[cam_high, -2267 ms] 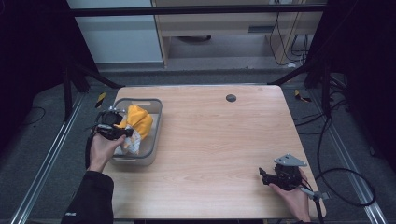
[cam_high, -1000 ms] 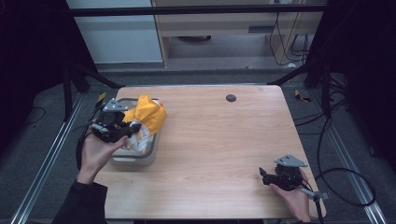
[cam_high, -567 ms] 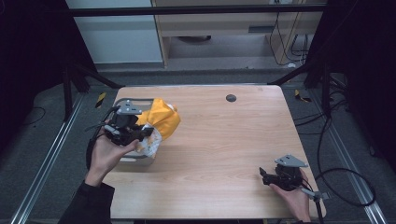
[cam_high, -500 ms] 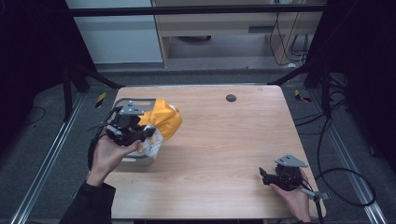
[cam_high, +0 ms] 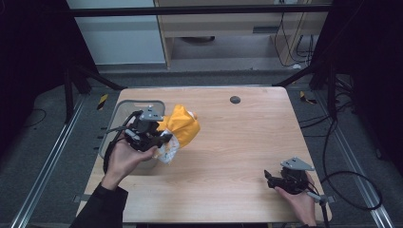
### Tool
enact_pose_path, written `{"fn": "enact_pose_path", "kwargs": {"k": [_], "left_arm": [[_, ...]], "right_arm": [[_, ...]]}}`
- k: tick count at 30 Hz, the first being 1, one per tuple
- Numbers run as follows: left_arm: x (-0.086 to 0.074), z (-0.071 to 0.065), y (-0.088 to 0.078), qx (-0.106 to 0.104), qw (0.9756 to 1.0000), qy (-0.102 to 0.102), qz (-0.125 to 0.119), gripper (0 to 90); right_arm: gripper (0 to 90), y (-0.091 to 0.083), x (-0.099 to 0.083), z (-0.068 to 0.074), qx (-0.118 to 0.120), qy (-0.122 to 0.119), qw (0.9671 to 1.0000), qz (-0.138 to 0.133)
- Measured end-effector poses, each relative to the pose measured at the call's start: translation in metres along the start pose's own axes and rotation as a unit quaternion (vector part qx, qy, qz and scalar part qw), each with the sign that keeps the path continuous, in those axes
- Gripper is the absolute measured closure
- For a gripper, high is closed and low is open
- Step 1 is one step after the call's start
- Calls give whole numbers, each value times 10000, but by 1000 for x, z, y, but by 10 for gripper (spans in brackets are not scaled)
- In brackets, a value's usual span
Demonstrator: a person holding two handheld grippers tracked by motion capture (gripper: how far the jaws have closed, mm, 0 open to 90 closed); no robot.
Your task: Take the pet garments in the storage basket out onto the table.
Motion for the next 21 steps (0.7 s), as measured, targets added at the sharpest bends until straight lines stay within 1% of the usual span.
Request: {"fn": "enact_pose_path", "kwargs": {"k": [1, 3, 4, 8, 13, 17, 18, 20, 21], "left_arm": [[2, -3, 3, -38, 10000, 21, 4, 806], [4, -5, 6, -65, 10000, 35, -10, 806], [4, -6, 7, -82, 10000, 41, -8, 806], [7, -11, 14, -153, 9999, 68, -1, 806], [9, -16, 24, -240, 9996, 115, 35, 806], [10, -21, 31, -322, 9993, 163, 52, 806], [11, -22, 33, -336, 9993, 173, 64, 806], [11, -23, 34, -350, 9992, 175, 58, 806], [11, -25, 38, -392, 9991, 174, 65, 806]], "right_arm": [[167, 0, 0, 0, -3, -6, 10000, -7], [166, 0, 0, -1, 1, -12, 10000, -7], [167, -1, 0, 0, 8, 22, 10000, 1], [166, -1, 0, -1, 8, -2, 10000, -15], [165, -1, 0, 0, 18, 48, 10000, -15], [164, -1, 1, -1, 18, 35, 10000, -39], [164, -2, 1, -1, 30, 67, 10000, -34], [163, -2, 1, -1, 22, 80, 10000, -40], [163, -2, 1, -1, 17, 81, 10000, -47]]}}
Point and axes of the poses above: each handheld gripper's, and its own axes: y roughly forward along the jaws, x roughly out of its top, z roughly to its left, the point moved 6 cm from there along y, roughly forward along the jaws, and after that the axes turned 15 degrees about y, right-handed, at the moved point
